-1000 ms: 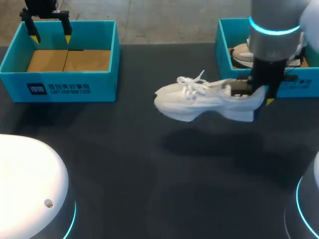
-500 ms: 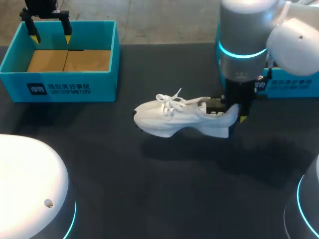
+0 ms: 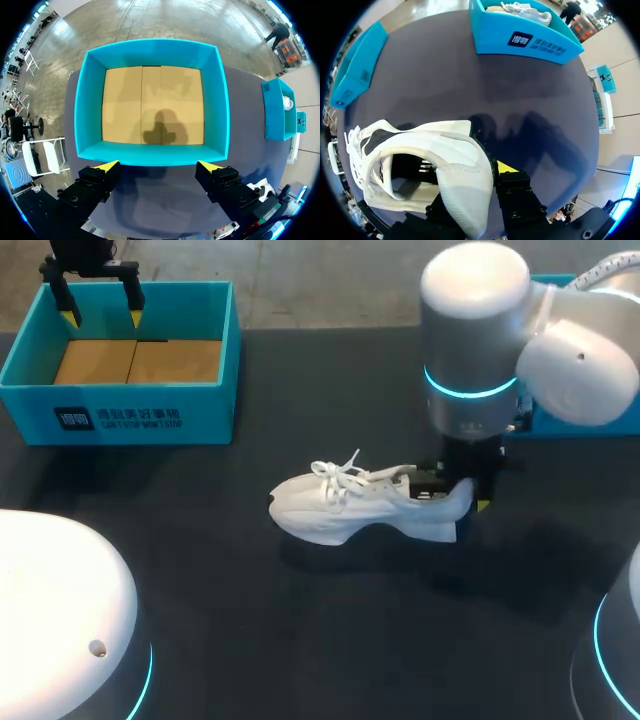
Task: Take the shoe out of the shoebox, open the shoe tongue, remove and reinsert the insole, then place the shoe into the shoebox
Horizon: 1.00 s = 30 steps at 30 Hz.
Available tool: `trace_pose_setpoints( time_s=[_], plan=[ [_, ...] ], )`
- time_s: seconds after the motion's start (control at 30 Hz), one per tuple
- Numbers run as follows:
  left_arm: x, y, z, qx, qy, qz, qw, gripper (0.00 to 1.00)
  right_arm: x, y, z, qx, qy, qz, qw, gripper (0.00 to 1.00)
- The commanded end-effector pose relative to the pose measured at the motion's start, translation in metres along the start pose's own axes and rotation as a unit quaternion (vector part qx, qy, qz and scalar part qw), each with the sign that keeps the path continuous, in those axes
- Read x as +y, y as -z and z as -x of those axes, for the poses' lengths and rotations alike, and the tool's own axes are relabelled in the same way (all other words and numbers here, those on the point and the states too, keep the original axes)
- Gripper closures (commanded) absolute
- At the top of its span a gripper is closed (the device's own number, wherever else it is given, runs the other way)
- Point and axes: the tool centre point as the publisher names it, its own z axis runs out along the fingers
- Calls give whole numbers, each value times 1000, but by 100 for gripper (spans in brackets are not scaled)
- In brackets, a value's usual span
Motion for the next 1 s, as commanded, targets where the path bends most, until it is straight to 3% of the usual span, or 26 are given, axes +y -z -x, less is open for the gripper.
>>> trace_pose_setpoints(
  time_s=[0.03,0.57,1.0],
  plan=[
    [0,0,0,0,0,0,1000,0,-4,-9,10,8,2,2,1000,100],
    [0,0,0,0,0,0,1000,0,-7,-40,10,2,19,-2,1000,100],
    [0,0,0,0,0,0,1000,0,-8,-54,-3,0,33,-3,999,100]
  ],
)
